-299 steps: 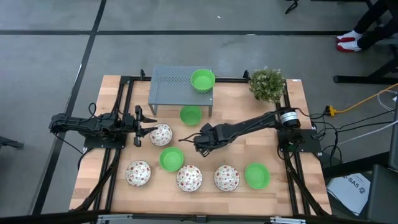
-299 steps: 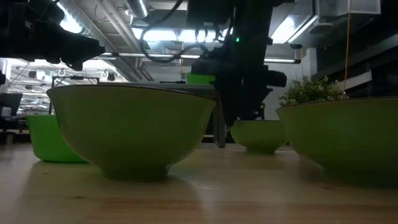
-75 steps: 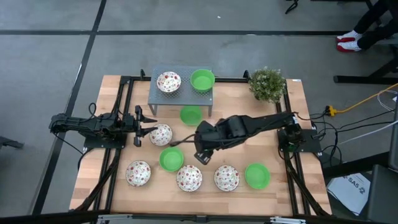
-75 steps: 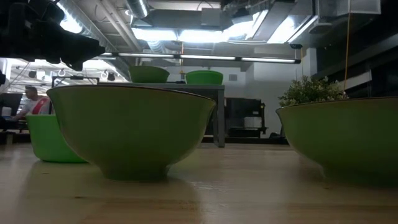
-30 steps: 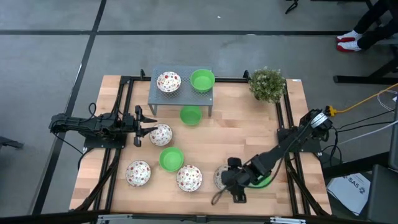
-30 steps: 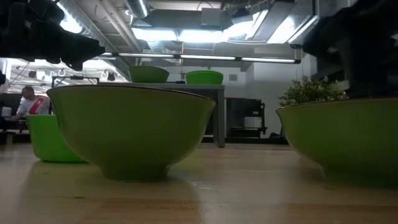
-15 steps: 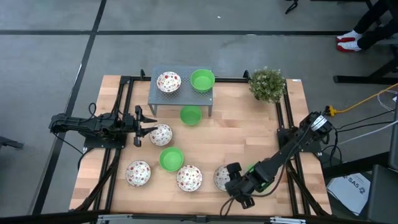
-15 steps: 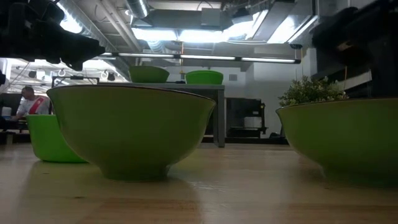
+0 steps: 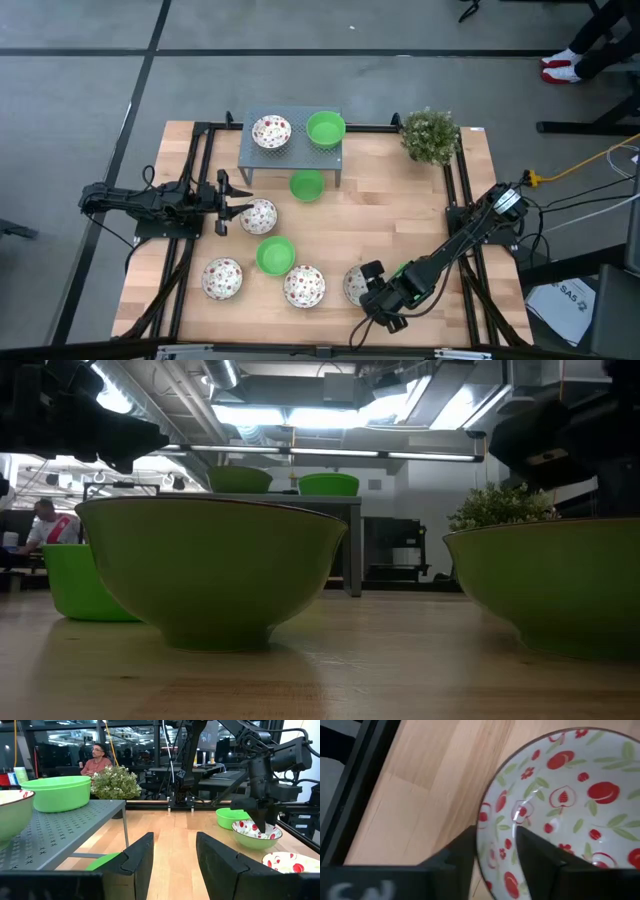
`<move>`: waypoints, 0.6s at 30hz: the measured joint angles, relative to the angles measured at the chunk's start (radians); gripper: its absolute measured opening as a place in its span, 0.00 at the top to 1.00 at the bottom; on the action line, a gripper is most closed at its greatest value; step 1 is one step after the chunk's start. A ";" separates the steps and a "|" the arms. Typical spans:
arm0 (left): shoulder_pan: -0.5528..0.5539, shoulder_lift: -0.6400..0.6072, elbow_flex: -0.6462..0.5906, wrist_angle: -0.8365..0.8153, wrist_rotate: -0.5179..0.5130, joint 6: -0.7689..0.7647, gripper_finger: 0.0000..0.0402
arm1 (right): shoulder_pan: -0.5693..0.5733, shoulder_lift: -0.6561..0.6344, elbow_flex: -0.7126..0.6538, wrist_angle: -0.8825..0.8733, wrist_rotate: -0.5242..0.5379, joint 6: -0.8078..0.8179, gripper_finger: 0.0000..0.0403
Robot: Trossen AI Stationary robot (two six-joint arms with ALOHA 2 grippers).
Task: Pick & Place Mini bowls
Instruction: Stack the white patterned bowl on the white patterned bowl on the shelf
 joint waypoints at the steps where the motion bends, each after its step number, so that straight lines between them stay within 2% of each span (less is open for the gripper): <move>1: 0.000 0.000 0.000 0.000 0.000 0.000 0.64 | -0.005 0.000 0.000 0.000 0.000 0.000 0.71; 5: 0.000 0.000 0.000 0.000 0.000 0.000 0.64 | -0.021 0.000 0.001 0.000 0.014 -0.010 0.91; 7: 0.000 0.000 0.000 0.000 0.000 0.000 0.64 | -0.030 -0.007 0.005 0.001 0.038 -0.017 0.96; 12: 0.000 0.000 0.000 0.000 0.000 0.000 0.64 | -0.055 -0.010 0.005 0.003 0.012 -0.042 0.94; 18: 0.000 0.000 0.000 0.000 0.000 0.000 0.64 | -0.103 -0.038 0.004 -0.007 -0.043 -0.081 0.97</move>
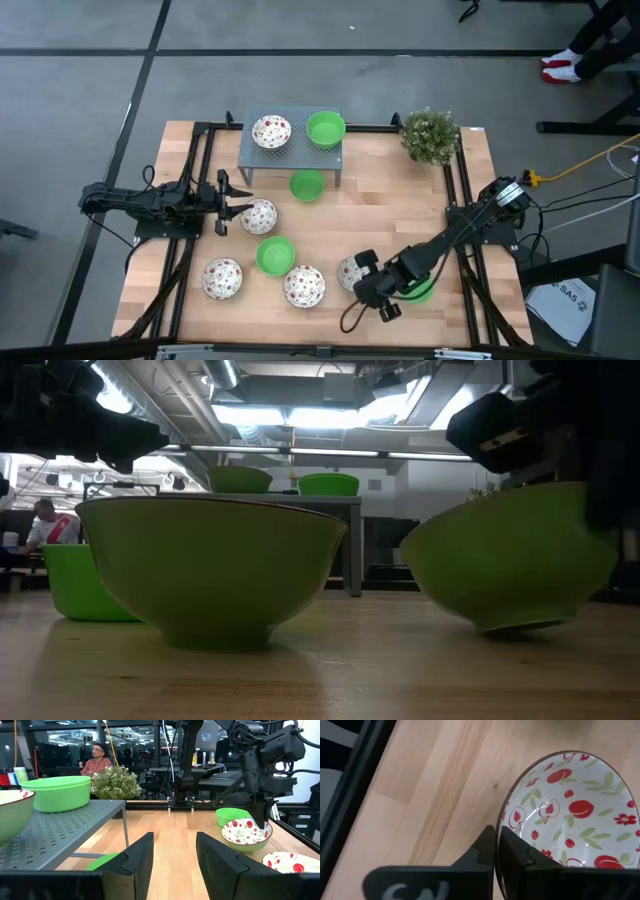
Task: Pick & Place Mini bowls
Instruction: Stack the white patterned bowl on the white patterned bowl on the shelf
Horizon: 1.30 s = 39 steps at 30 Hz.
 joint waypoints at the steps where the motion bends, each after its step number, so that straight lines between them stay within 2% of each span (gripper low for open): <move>1: 0.000 0.000 0.000 0.000 0.000 0.000 0.64 | -0.011 -0.004 -0.001 -0.002 -0.010 -0.003 0.97; 4: 0.000 0.000 0.000 0.000 0.000 0.000 0.64 | -0.045 -0.026 -0.003 -0.003 -0.051 -0.007 0.97; 8: 0.000 0.000 0.000 0.000 0.000 0.000 0.64 | -0.097 -0.056 -0.003 0.000 -0.052 -0.014 0.97; 19: 0.000 0.000 0.000 0.000 0.000 0.000 0.64 | -0.200 -0.076 0.134 0.109 -0.132 -0.102 0.97; 27: 0.000 0.000 0.000 0.000 0.000 0.000 0.64 | -0.315 -0.076 0.266 0.132 -0.197 -0.279 0.97; 39: 0.000 0.000 0.000 0.000 0.000 0.000 0.64 | -0.586 -0.046 0.483 0.135 -0.174 -0.623 0.97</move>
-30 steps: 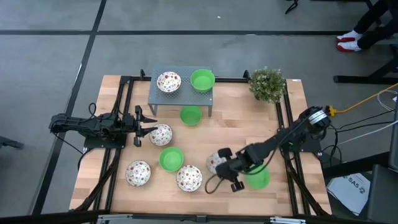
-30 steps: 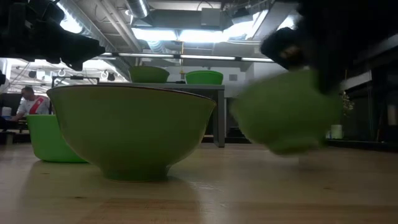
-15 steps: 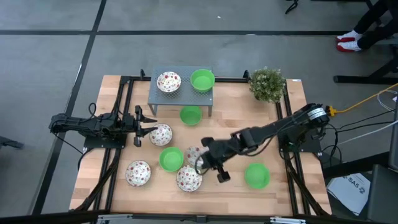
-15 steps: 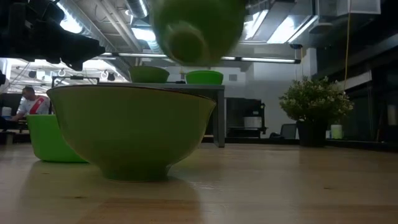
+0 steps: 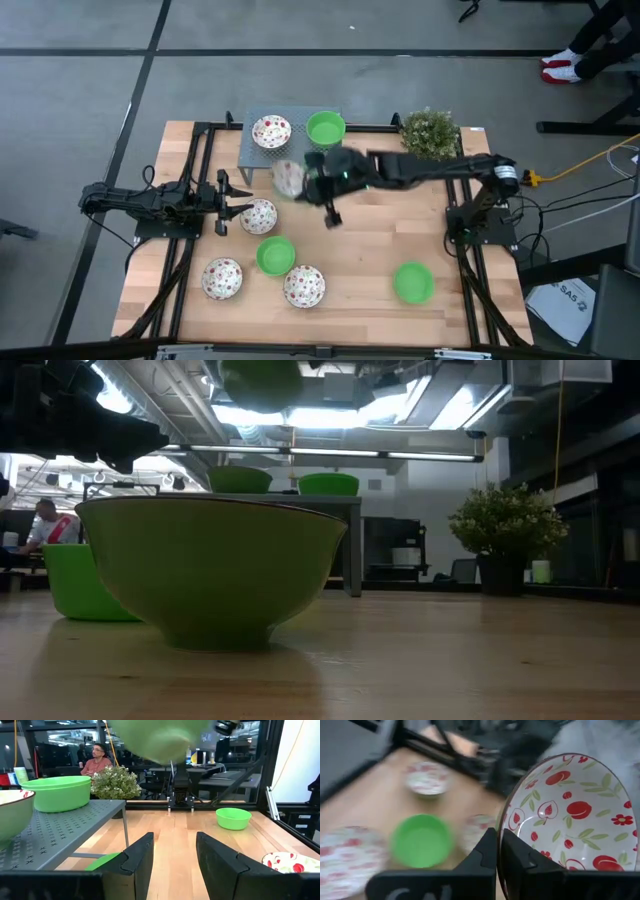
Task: Pick & Place Mini bowls
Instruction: Stack the white patterned bowl on the white patterned bowl on the shelf
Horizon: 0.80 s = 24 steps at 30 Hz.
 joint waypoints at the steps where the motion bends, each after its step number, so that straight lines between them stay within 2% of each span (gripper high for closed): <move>1: 0.000 0.000 0.000 0.000 0.000 0.000 0.64 | -0.025 0.010 0.023 -0.008 0.004 -0.026 0.97; 9: 0.000 0.000 0.000 0.000 0.000 0.000 0.64 | -0.187 0.171 0.259 -0.038 0.010 -0.127 0.97; 16: 0.000 0.000 0.000 0.000 0.000 0.000 0.64 | -0.263 0.313 0.434 -0.102 0.006 -0.150 0.96; 24: 0.000 0.000 0.000 0.000 0.000 0.000 0.64 | -0.310 0.381 0.481 -0.145 -0.018 -0.224 0.97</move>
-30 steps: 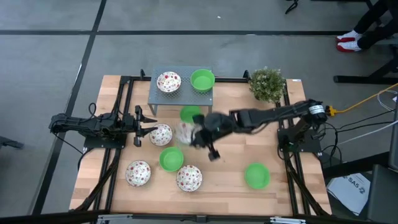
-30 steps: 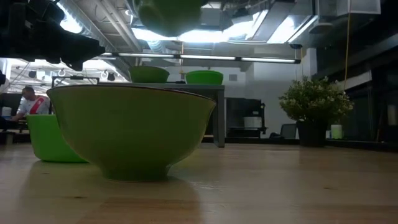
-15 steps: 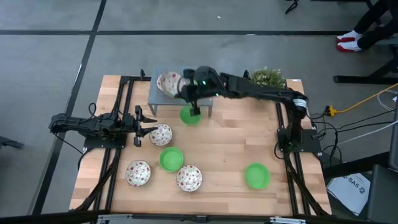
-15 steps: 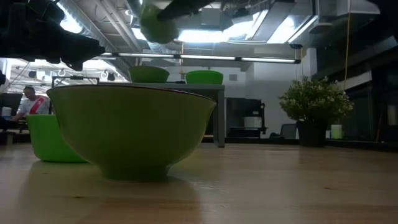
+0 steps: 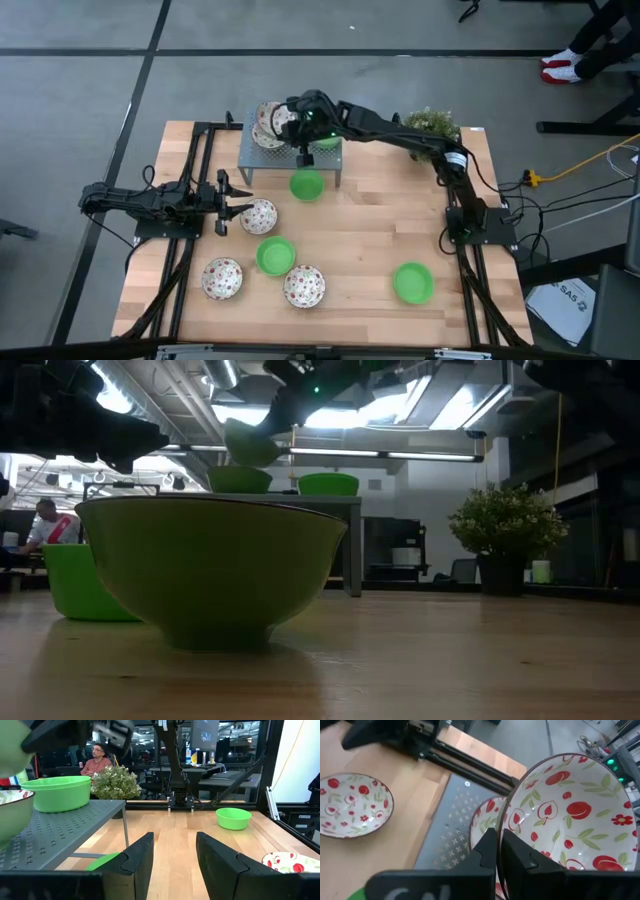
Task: Pick & Place Mini bowls
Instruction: Stack the white patterned bowl on the white patterned bowl on the shelf
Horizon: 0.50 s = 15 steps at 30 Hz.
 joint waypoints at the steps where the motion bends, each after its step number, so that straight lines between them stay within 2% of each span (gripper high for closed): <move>1: 0.000 0.000 0.000 0.000 0.000 0.000 0.64 | -0.004 0.005 0.000 -0.001 0.000 -0.007 0.97; 15: 0.000 0.000 0.000 0.000 0.000 0.000 0.64 | -0.020 0.054 0.000 -0.003 -0.028 -0.076 0.94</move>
